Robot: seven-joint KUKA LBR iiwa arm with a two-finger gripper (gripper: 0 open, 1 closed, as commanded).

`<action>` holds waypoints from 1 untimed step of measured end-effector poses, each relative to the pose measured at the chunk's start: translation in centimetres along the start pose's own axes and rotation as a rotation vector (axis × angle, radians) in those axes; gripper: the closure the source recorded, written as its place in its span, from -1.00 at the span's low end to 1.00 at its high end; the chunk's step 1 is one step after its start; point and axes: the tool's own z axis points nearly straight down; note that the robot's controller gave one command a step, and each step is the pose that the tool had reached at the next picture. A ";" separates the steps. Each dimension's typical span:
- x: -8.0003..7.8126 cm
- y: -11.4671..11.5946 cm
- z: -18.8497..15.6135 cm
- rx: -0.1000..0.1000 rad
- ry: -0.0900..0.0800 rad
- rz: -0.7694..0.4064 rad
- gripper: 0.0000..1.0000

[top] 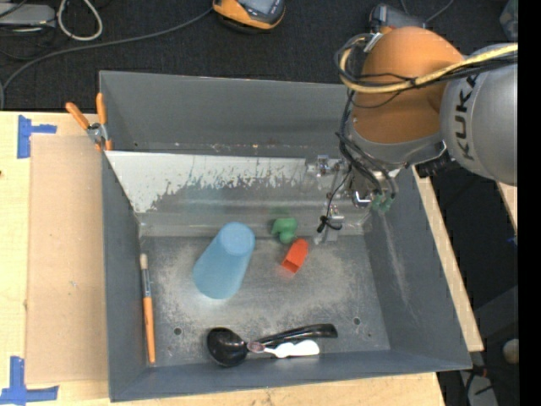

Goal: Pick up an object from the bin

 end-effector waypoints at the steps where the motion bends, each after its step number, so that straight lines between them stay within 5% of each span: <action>1: -0.1 0.0 -0.5 0.000 -0.008 0.000 -1.00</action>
Offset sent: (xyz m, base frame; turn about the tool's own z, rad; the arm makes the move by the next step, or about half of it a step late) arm -0.0063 -0.0100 -0.1673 -0.3699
